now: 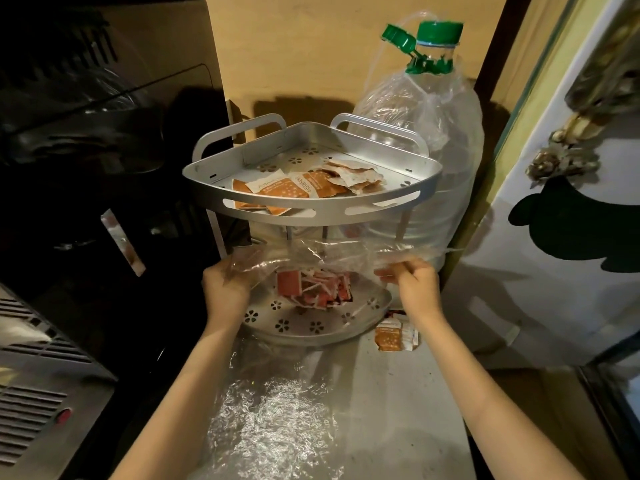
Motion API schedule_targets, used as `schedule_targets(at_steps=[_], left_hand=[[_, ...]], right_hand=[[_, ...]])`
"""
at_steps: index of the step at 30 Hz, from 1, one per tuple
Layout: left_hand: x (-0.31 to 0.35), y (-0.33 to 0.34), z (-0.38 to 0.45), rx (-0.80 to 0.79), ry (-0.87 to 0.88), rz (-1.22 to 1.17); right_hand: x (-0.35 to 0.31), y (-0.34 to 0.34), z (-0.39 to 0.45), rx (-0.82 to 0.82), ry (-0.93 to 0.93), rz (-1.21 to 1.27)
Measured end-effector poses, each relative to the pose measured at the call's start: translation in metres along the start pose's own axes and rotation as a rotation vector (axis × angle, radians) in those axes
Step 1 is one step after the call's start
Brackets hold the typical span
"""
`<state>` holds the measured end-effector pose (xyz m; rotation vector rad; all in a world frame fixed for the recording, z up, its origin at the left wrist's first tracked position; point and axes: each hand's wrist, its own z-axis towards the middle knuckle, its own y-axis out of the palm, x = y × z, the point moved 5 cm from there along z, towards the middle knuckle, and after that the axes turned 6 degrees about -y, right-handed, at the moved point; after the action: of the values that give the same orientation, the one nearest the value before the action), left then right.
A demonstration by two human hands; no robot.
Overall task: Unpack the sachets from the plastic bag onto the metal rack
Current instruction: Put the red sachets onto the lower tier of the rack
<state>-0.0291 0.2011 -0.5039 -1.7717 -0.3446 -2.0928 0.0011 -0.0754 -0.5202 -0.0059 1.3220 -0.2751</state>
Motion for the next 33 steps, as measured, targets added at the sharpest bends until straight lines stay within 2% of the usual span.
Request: schedule_targets(at_steps=[2, 6, 9, 14, 19, 25, 28, 33], left_hand=[[0.007, 0.002, -0.001, 0.009, 0.009, -0.053], [0.011, 0.001, -0.002, -0.002, 0.04, -0.085], [-0.005, 0.002, 0.002, -0.05, 0.027, 0.029], [-0.055, -0.002, 0.0, -0.049, -0.153, 0.201], [-0.057, 0.011, 0.006, -0.124, -0.292, 0.149], [-0.021, 0.039, 0.012, -0.253, -0.185, 0.162], [-0.02, 0.046, 0.017, -0.276, -0.203, 0.155], [-0.029, 0.044, 0.02, -0.28, -0.165, 0.252]], right_hand=[[-0.004, 0.002, 0.003, -0.044, -0.019, -0.004], [-0.009, 0.002, 0.007, -0.015, -0.041, 0.023], [-0.001, 0.001, 0.007, -0.042, 0.028, 0.082], [0.028, -0.006, 0.003, -0.013, 0.164, 0.006], [0.042, -0.007, 0.001, 0.016, 0.242, 0.07], [0.038, -0.006, 0.0, -0.097, 0.162, 0.014], [0.038, -0.007, -0.004, -0.141, 0.132, -0.033], [0.033, -0.007, -0.01, -0.106, 0.083, 0.022]])
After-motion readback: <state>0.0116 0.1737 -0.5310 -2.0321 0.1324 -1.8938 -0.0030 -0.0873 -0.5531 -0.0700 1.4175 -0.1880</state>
